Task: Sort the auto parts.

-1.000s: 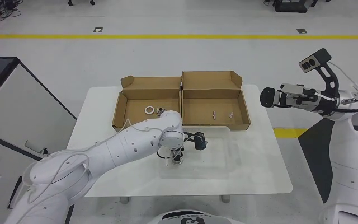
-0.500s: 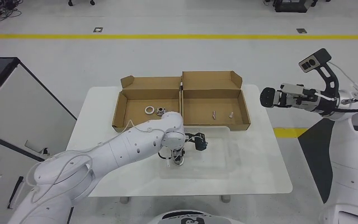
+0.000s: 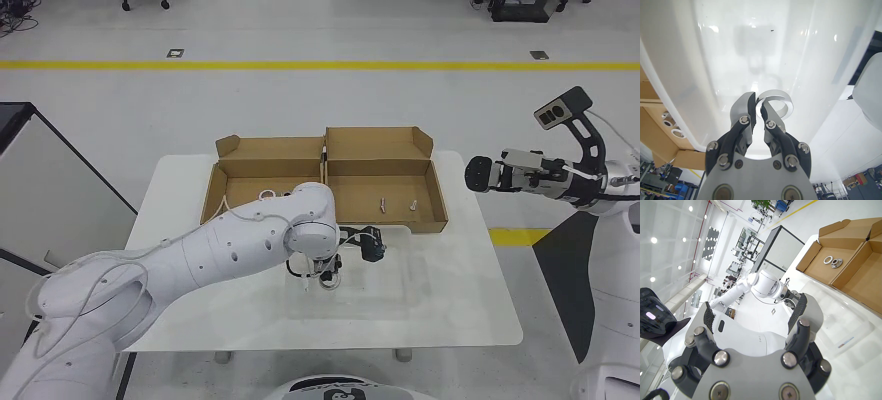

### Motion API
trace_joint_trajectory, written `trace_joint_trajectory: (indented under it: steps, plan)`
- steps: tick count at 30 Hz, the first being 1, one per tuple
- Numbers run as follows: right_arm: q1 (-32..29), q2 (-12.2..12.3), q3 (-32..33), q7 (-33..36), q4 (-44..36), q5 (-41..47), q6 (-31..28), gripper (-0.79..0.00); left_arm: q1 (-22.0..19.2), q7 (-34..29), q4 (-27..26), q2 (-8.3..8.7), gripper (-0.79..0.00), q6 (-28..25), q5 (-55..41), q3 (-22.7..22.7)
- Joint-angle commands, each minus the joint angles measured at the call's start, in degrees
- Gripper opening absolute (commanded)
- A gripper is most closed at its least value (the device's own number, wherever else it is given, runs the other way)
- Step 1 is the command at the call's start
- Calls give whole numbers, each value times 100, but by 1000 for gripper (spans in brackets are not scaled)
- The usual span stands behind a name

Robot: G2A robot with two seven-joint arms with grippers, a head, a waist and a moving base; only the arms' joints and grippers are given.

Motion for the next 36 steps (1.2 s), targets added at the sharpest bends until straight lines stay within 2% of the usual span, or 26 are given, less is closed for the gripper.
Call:
trace_joint_trajectory:
  steps: [1, 11, 14, 19, 26, 29, 36]
  plan:
    - [0, 0, 0, 0, 0, 0, 0, 0, -102, -33, -132, 39, -785, 35, -102, 0]
    - [0, 0, 0, 0, 0, 0, 0, 0, -159, -46, -213, 56, -785, 47, -106, 0]
    - [0, 0, 0, 0, 0, 0, 0, 0, -38, 520, -41, 106, -785, 177, -397, -276]
    - [0, 0, 0, 0, 0, 0, 0, 0, 203, 1299, 230, 402, -785, -55, -1148, -1085]
    - [0, 0, 0, 0, 0, 0, 0, 0, 916, 1909, 295, 919, -785, -1377, -2205, -2195]
    - [0, 0, 0, 0, 0, 0, 0, 0, 1192, 1992, 266, 1090, -785, -1977, -2688, -2579]
    - [0, 0, 0, 0, 0, 0, 0, 0, 1554, 2625, 312, 1418, -785, -2622, -3793, -3144]
